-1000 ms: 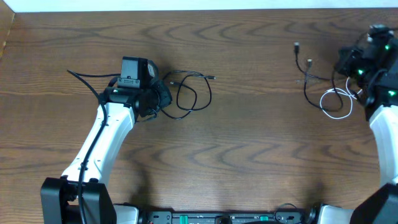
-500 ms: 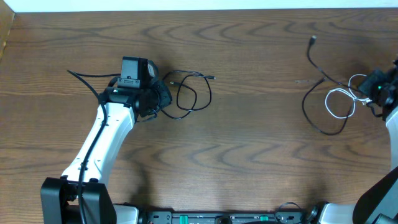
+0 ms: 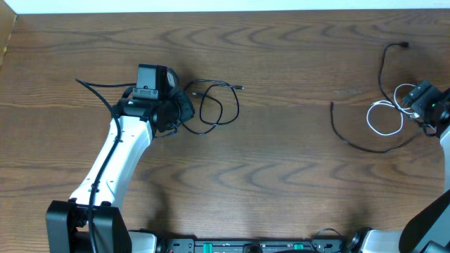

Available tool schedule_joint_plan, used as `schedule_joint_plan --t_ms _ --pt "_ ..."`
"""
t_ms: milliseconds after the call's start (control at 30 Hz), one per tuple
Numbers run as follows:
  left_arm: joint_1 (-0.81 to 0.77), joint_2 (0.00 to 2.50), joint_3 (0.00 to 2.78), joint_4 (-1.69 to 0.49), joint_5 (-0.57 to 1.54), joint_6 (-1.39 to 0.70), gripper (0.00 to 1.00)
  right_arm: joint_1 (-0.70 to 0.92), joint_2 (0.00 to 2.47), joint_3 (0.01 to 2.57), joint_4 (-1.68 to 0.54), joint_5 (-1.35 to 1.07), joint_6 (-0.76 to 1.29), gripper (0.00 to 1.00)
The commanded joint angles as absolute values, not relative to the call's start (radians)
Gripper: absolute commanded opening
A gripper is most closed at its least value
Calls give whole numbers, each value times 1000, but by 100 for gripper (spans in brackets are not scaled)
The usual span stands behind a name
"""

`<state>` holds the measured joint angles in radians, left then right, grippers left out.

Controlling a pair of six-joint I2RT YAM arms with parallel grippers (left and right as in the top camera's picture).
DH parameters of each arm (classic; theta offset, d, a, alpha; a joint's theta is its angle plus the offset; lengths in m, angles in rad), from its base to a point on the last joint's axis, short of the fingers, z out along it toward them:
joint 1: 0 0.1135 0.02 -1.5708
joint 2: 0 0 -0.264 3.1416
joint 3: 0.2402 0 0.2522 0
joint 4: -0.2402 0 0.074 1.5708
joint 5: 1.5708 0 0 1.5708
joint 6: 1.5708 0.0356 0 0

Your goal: Untangle cables

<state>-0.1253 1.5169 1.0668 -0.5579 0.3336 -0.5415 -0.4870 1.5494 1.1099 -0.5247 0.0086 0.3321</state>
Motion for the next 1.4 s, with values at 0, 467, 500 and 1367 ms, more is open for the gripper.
schedule_joint_plan --t_ms 0,467,500,1367 --pt "-126 1523 1055 -561 319 -524 23 -489 1558 1110 -558 1 320 99" --pt "-126 1523 1055 -560 319 -524 14 -323 1559 1097 -564 -167 317 1" --pt "-126 1523 1055 -560 319 -524 12 -294 1562 1095 -557 -168 305 1" --pt "-126 1523 1053 -560 315 -524 9 -65 2001 1095 -422 253 99 1"
